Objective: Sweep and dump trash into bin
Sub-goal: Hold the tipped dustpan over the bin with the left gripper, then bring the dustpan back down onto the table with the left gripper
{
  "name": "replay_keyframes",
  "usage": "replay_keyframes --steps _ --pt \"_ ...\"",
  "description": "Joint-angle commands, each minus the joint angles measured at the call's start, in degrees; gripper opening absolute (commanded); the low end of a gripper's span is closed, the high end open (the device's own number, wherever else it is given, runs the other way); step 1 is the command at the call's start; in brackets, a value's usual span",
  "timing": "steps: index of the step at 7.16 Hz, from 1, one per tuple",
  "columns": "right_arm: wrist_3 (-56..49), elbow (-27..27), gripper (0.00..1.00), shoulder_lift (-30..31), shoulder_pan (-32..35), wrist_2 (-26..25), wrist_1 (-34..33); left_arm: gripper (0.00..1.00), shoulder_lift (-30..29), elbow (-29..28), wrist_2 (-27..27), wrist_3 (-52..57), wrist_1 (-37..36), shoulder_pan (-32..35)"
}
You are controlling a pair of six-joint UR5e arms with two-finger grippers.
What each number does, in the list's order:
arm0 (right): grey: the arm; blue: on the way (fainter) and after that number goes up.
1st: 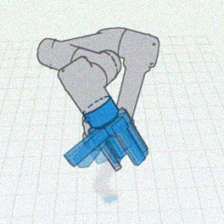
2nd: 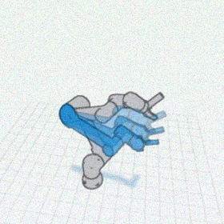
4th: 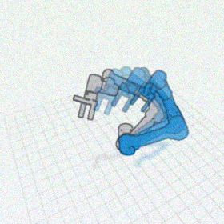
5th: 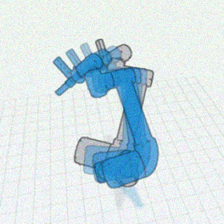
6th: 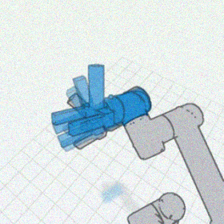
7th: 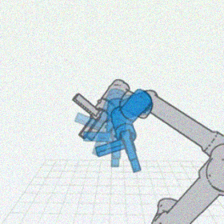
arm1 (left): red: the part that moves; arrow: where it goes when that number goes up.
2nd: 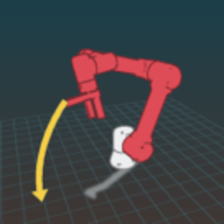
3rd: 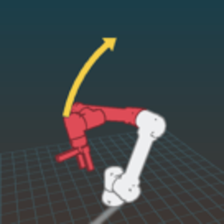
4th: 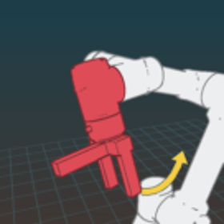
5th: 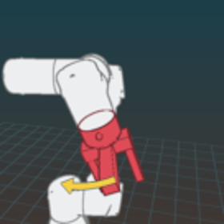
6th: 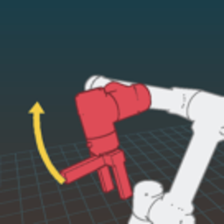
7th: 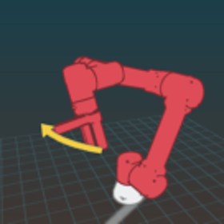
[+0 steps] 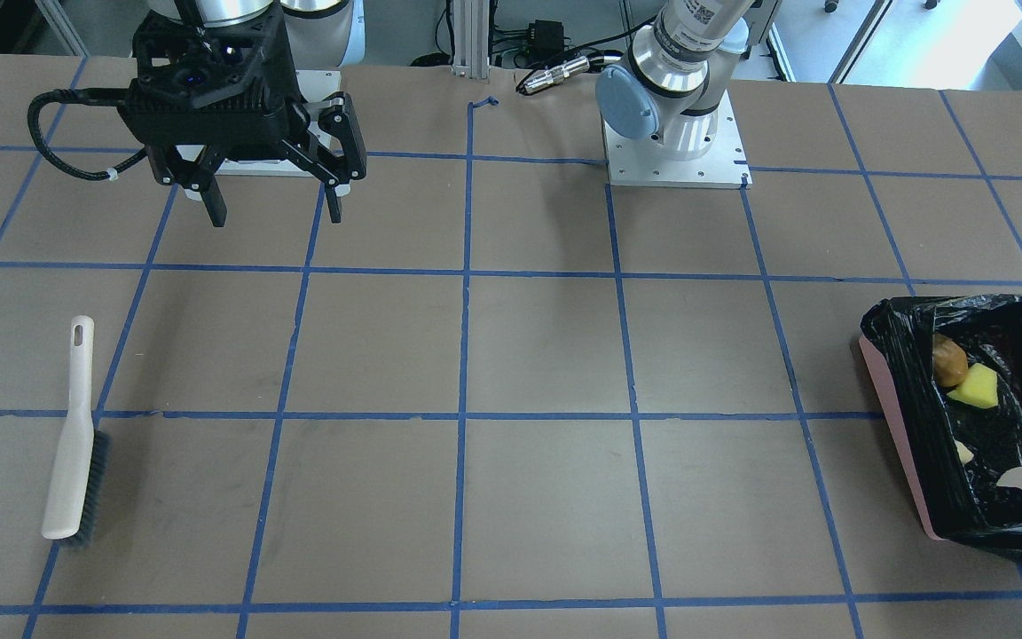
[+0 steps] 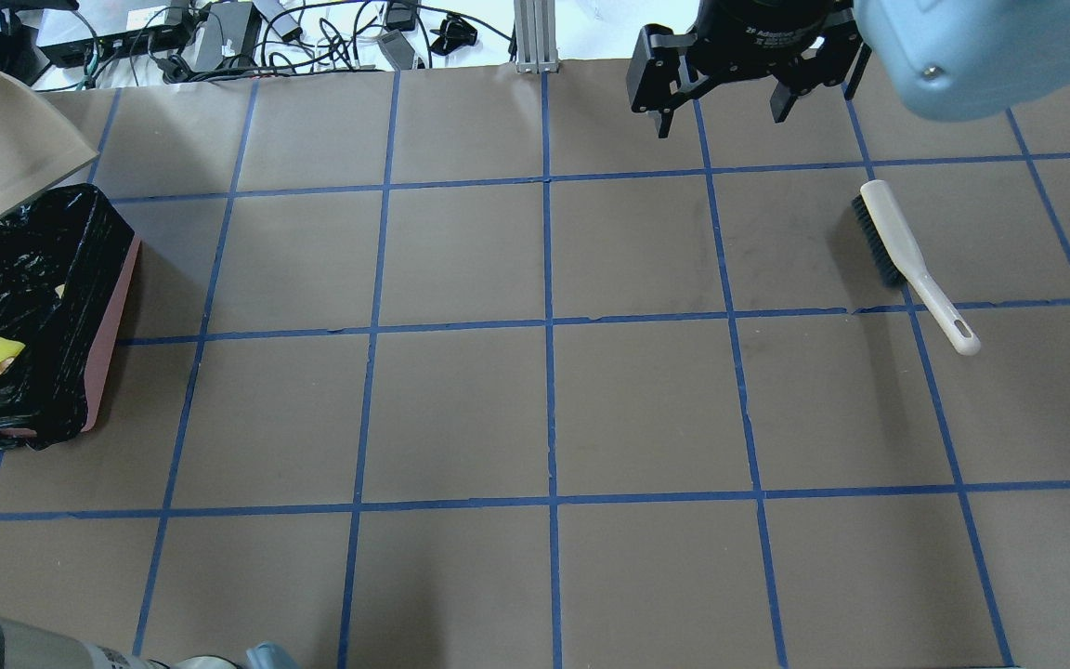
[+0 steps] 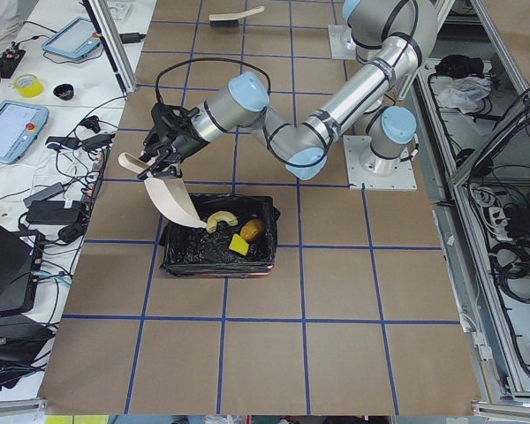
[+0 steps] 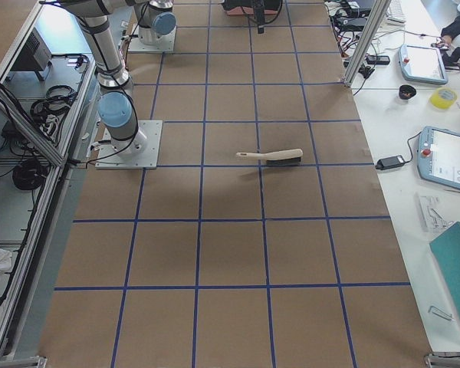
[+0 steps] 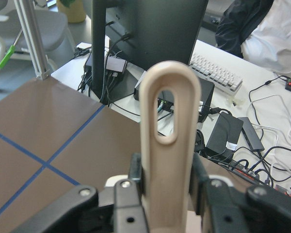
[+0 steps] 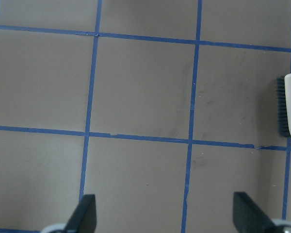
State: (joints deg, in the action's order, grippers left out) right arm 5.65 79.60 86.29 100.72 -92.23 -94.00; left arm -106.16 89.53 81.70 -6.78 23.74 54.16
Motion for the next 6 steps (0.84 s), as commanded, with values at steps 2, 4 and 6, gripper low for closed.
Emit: replay_keyframes --steps 2,4,6 --pt "-0.11 0.12 1.0 -0.42 0.0 -0.23 0.05 0.0 -1.42 -3.9 12.95 -26.02 17.5 9.46" --pt "0.07 0.21 1.0 -0.34 0.0 -0.5 0.4 0.0 -3.17 -5.15 12.52 -31.52 24.93 10.95" --pt "0.07 0.21 1.0 -0.08 -0.08 -0.41 0.13 0.0 -6.15 -5.24 12.96 -50.26 27.13 15.34"
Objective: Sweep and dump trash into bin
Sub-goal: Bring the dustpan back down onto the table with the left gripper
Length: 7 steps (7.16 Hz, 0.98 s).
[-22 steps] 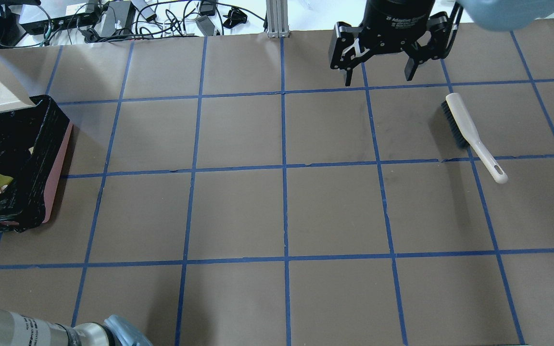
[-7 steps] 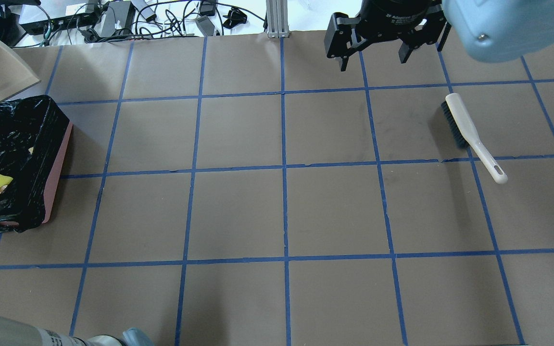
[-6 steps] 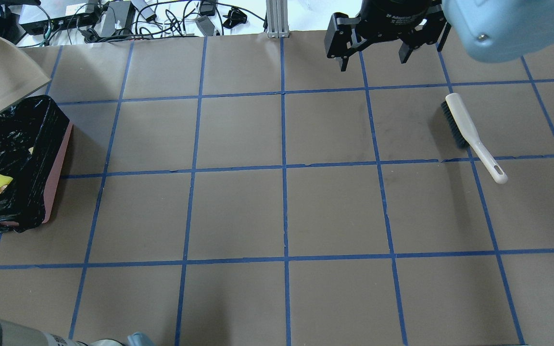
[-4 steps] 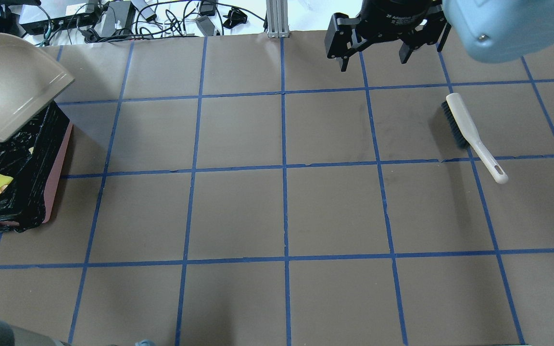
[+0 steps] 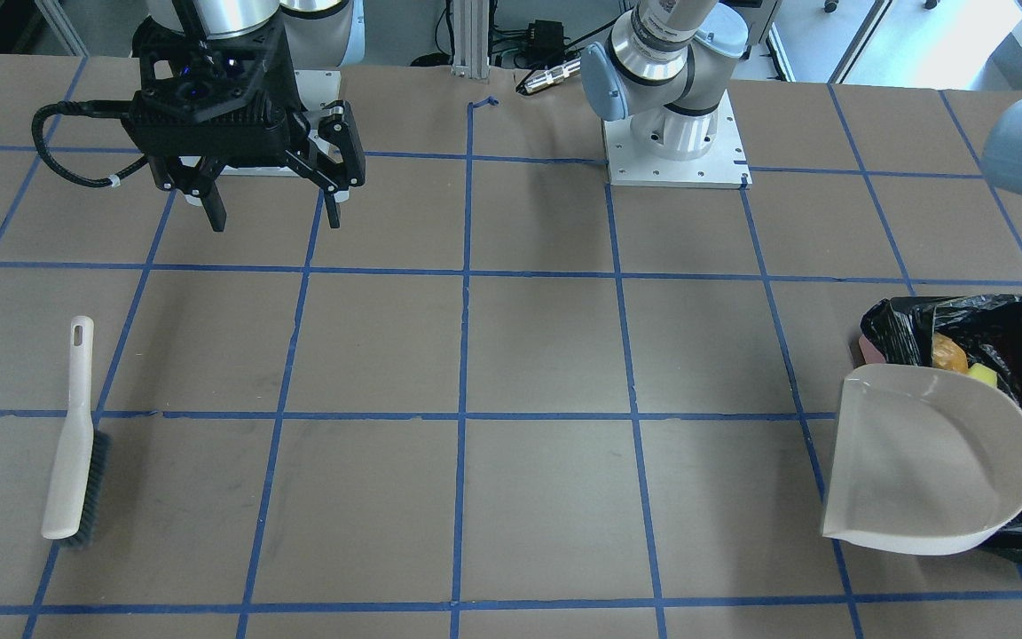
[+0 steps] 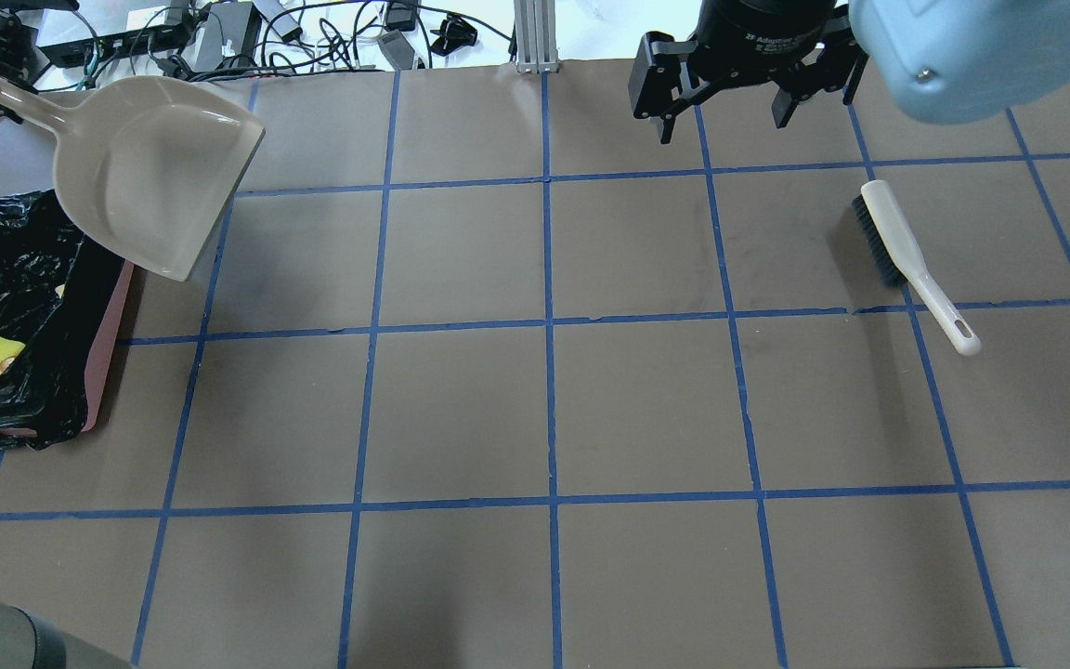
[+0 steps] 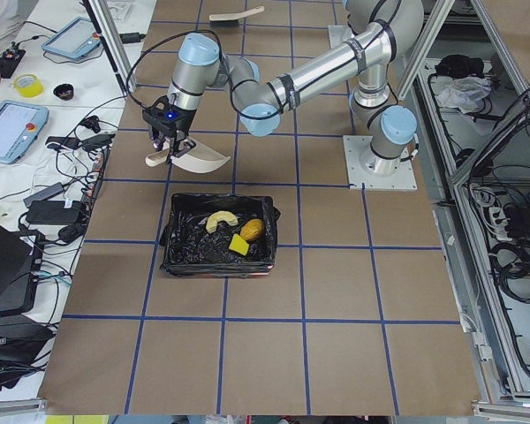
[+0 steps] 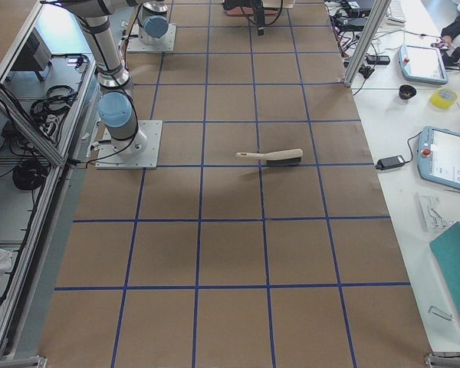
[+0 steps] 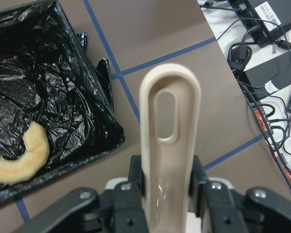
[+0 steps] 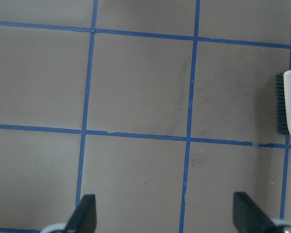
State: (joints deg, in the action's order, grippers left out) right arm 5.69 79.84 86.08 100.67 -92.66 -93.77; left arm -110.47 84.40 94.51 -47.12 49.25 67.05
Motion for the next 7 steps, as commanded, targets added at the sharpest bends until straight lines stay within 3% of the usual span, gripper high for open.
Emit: replay_keyframes --steps 1,5,7 --pt "0.02 -0.03 1.0 0.22 -0.21 0.02 -0.1 0.0 -4.03 -0.38 0.33 -17.32 1.72 5.17" --pt "0.02 -0.12 1.0 1.02 -0.39 0.02 -0.19 0.0 -9.66 -0.03 0.24 -30.37 3.83 11.95" --pt "0.02 0.06 1.0 0.84 -0.48 -0.07 -0.28 0.0 -11.07 0.15 0.15 -30.93 4.18 12.5"
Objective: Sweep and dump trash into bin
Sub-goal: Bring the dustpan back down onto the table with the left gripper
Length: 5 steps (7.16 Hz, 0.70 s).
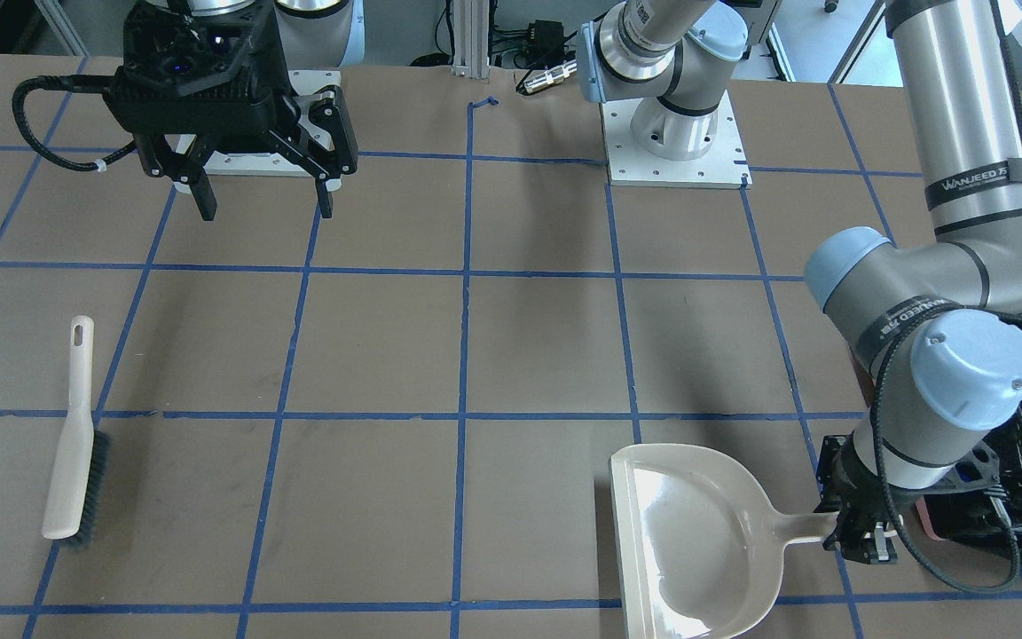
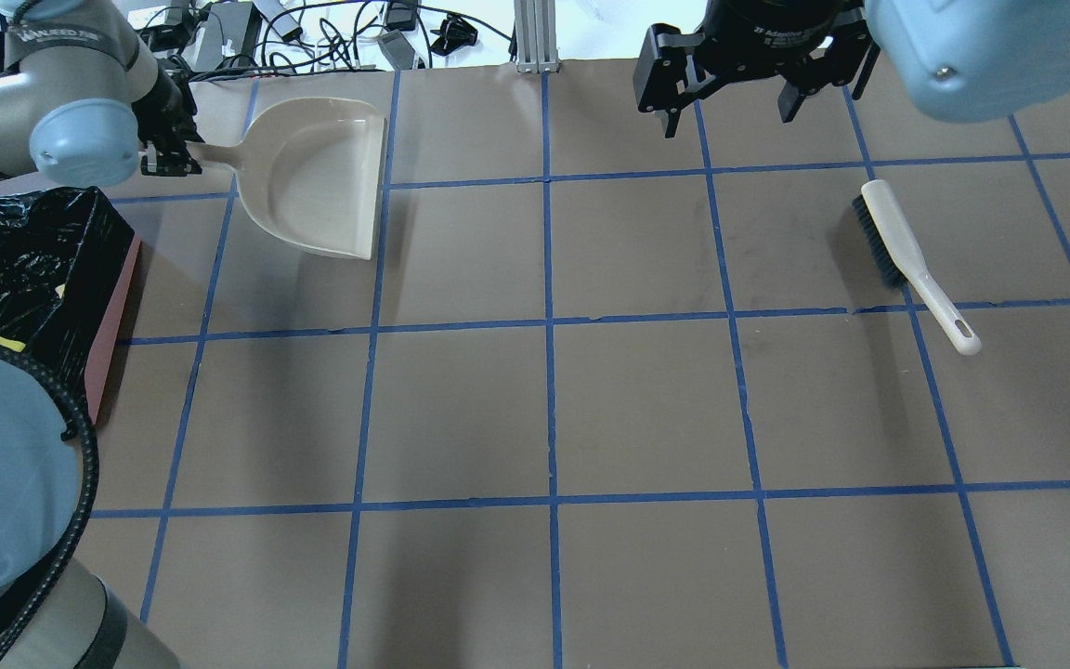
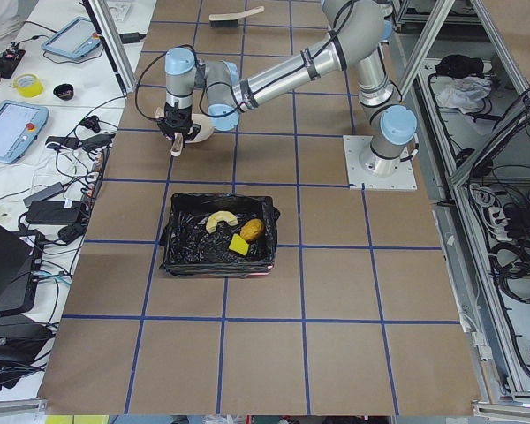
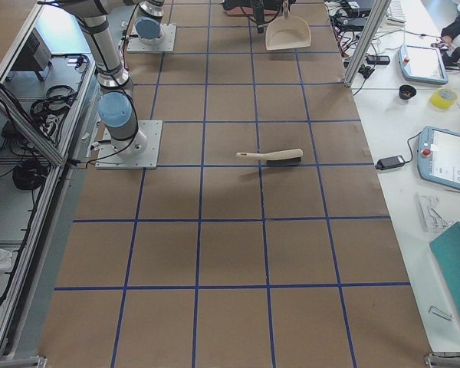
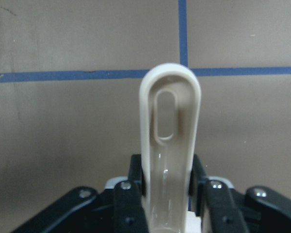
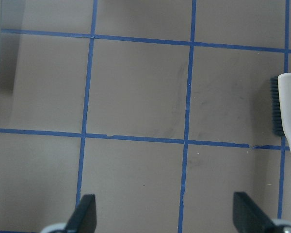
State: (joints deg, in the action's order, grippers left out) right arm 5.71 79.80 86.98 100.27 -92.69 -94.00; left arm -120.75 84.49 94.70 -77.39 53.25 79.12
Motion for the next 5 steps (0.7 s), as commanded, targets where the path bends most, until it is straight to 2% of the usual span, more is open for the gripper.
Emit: replay_keyframes --steps 1,5 --pt "0.09 0.0 1.0 -0.06 -0.08 -0.04 -0.13 0.0 -1.15 0.15 -0.04 -0.66 0.28 0.42" --pt "0.09 0.09 1.0 -0.23 0.1 -0.04 0.04 0.0 -1.42 2.53 0.05 -4.52 0.19 0.51"
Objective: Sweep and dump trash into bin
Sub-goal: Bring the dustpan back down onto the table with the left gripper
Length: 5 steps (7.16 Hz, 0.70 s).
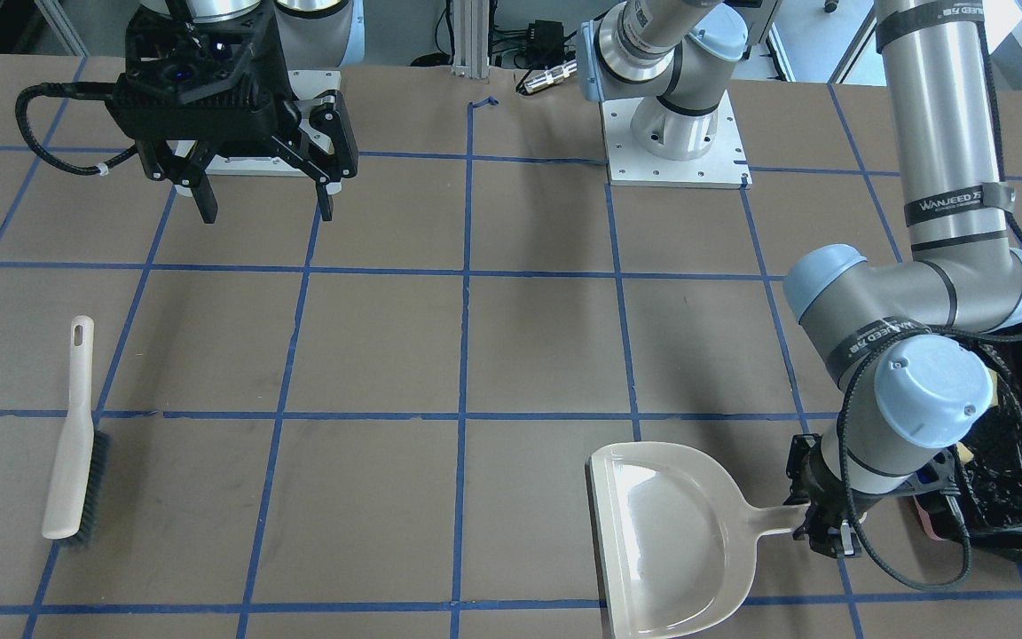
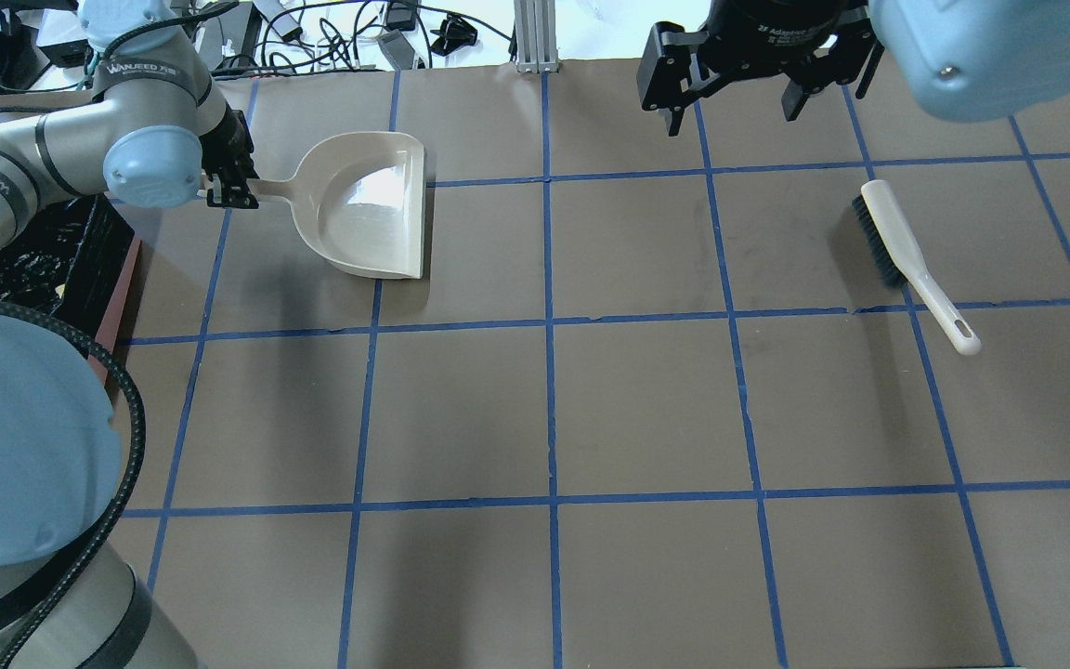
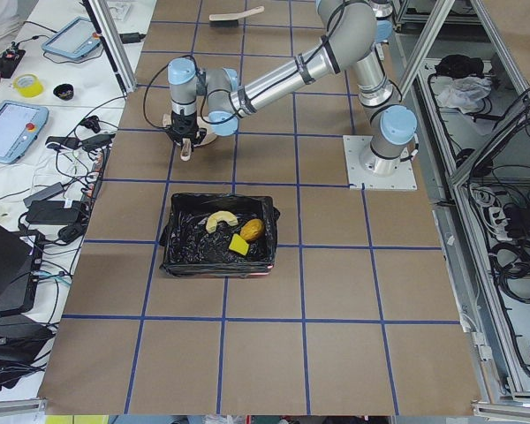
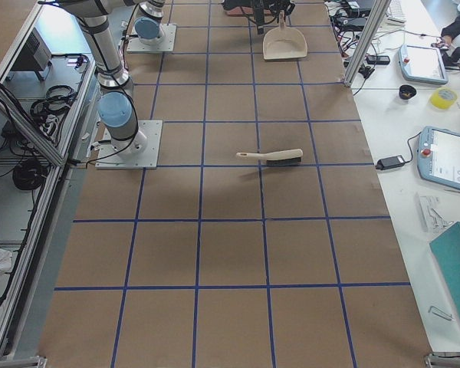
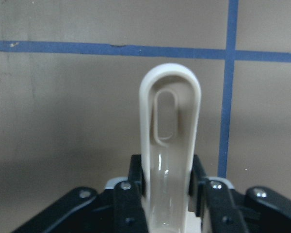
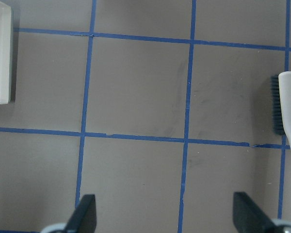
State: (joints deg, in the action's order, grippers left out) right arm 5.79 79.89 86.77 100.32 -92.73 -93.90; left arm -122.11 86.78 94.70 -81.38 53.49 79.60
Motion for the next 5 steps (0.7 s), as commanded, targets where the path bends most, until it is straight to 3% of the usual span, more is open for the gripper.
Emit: replay_keyframes --steps 1,5 --pt "0.01 0.0 1.0 0.24 0.05 0.0 0.21 0.0 0.12 0.23 0.04 -0.45 0.12 0.03" --pt "-0.08 0.0 1.0 0.07 -0.13 -0.09 0.04 0.0 1.0 1.02 -0.31 -0.45 2.31 1.17"
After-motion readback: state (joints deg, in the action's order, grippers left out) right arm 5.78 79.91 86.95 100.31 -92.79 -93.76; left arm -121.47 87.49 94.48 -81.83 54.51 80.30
